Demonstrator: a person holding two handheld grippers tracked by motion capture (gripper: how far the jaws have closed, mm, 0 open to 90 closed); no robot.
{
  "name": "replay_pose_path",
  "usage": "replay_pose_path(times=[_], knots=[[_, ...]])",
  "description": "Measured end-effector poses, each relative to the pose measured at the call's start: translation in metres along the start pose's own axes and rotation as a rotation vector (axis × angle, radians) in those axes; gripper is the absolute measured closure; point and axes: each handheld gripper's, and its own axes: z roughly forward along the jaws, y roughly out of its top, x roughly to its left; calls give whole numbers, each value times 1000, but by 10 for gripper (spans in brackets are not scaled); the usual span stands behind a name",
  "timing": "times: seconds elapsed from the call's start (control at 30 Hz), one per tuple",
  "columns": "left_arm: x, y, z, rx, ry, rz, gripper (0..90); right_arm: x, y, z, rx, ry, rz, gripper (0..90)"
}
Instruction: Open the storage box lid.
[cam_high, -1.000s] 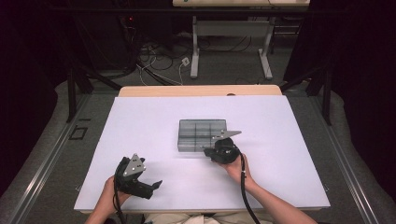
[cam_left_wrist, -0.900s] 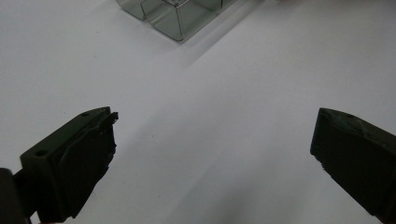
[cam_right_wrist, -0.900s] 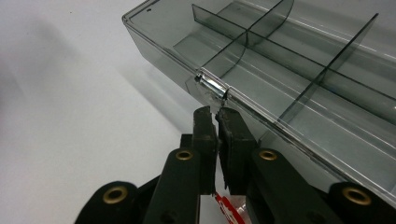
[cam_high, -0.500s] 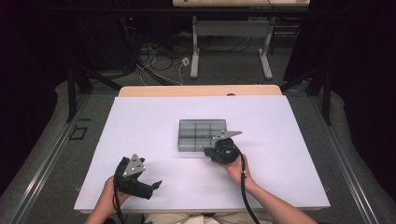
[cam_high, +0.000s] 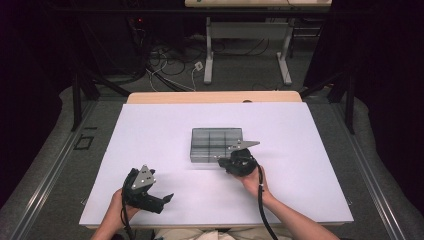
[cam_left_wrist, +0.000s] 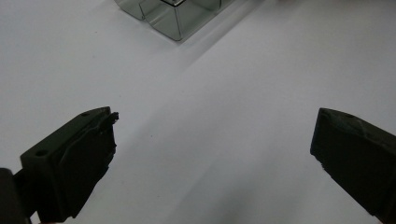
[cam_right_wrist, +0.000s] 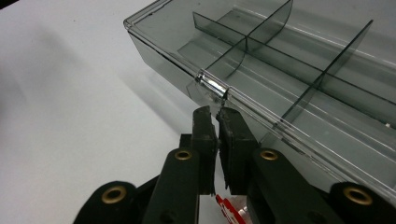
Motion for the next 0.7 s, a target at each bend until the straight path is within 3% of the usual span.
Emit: replay_pose_path(times=[0.7], knots=[[0,0,0,-6,-3,-5,1,0,2,-5,-21,-3,-4,845]])
